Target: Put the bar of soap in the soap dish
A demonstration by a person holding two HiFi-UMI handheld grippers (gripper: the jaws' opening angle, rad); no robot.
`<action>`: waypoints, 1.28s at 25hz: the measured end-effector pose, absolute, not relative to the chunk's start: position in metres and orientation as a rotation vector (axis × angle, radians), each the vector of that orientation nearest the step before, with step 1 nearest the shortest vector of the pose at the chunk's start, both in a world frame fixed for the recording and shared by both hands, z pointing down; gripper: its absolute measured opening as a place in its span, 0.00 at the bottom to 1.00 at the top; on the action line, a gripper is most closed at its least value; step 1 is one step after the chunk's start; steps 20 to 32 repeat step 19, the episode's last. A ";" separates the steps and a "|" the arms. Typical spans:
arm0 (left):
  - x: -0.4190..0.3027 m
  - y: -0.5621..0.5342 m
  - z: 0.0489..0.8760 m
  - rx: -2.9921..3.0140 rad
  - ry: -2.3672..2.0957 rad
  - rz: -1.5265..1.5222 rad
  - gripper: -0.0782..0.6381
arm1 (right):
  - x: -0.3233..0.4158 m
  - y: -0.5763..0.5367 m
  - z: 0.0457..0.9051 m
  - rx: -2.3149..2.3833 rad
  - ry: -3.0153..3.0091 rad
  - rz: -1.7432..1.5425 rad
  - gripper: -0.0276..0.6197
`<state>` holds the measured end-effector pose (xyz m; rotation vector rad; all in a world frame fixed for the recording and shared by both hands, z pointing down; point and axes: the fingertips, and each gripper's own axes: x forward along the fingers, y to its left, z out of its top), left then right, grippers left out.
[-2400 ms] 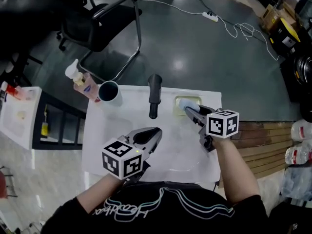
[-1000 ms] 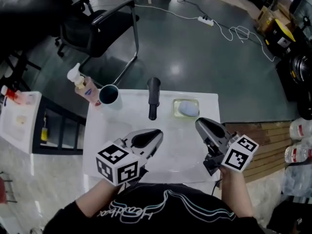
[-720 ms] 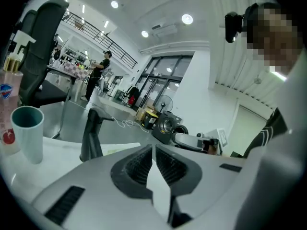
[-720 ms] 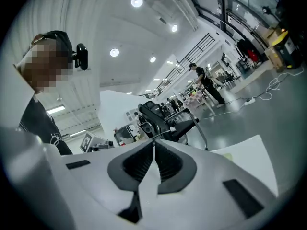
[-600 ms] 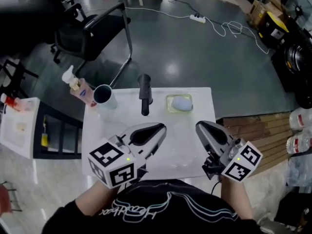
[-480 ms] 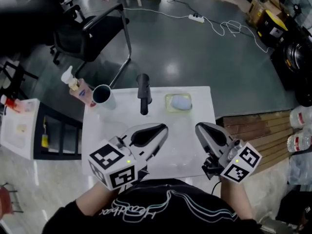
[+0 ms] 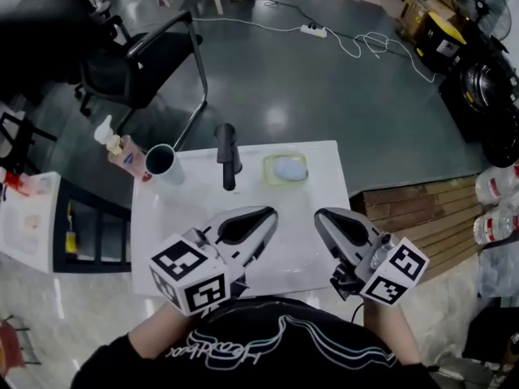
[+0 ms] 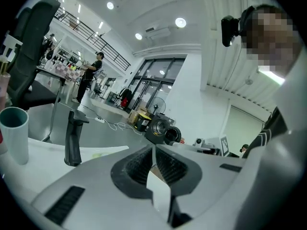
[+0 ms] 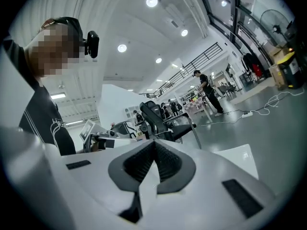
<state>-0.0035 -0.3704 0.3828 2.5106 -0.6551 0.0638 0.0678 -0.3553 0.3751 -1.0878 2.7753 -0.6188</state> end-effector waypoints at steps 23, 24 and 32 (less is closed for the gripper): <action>0.007 -0.383 0.404 2.480 -0.635 0.107 0.17 | 0.080 -0.367 0.396 -1.124 2.738 -0.683 0.08; 0.007 -0.383 0.404 2.480 -0.635 0.107 0.17 | 0.080 -0.367 0.396 -1.124 2.738 -0.683 0.08; 0.007 -0.383 0.404 2.480 -0.635 0.107 0.17 | 0.080 -0.367 0.396 -1.124 2.738 -0.683 0.08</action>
